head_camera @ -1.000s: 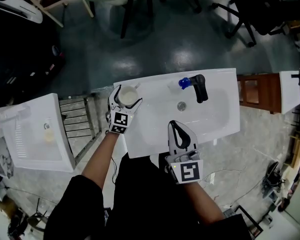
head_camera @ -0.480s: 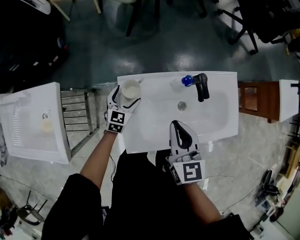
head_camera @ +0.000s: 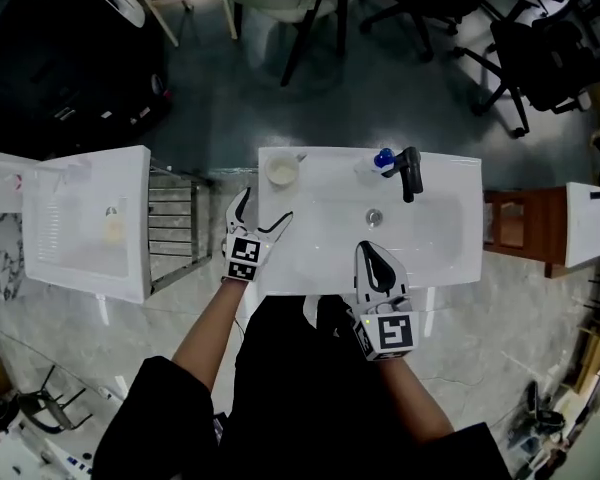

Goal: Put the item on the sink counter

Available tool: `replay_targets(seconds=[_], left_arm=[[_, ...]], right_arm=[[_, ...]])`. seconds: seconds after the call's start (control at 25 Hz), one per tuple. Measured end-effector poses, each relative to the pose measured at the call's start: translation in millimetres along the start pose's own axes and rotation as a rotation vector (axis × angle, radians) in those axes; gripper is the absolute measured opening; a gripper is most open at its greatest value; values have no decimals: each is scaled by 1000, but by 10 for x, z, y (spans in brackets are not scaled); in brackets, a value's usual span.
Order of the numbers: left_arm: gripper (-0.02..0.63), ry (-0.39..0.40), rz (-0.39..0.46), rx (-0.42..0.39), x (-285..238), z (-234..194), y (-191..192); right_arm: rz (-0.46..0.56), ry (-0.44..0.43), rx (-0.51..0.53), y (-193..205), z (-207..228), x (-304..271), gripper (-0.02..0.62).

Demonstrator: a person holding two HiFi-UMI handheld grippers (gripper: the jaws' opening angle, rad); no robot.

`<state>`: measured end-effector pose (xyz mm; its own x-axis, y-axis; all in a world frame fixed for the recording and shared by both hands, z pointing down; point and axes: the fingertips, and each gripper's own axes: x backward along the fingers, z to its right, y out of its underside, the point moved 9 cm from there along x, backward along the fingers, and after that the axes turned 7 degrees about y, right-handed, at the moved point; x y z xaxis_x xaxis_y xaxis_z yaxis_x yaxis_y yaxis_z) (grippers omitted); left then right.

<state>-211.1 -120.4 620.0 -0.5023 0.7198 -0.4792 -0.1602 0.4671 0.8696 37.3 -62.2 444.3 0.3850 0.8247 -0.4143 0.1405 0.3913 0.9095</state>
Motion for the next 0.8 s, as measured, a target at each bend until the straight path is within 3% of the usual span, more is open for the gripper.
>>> replay_targets(seconds=[0.36,0.56,0.8], left_arm=[[460,-51,47,147,650,696,-50],[459,-71,135,142,949,1056,-259],[459,-55,282,224,1180,1729,-652]], right_arm=[[45,-72,28,11,137,476,32],[83,-109,35,98,283,675,32],[123,-138,37,48,572,992,32]])
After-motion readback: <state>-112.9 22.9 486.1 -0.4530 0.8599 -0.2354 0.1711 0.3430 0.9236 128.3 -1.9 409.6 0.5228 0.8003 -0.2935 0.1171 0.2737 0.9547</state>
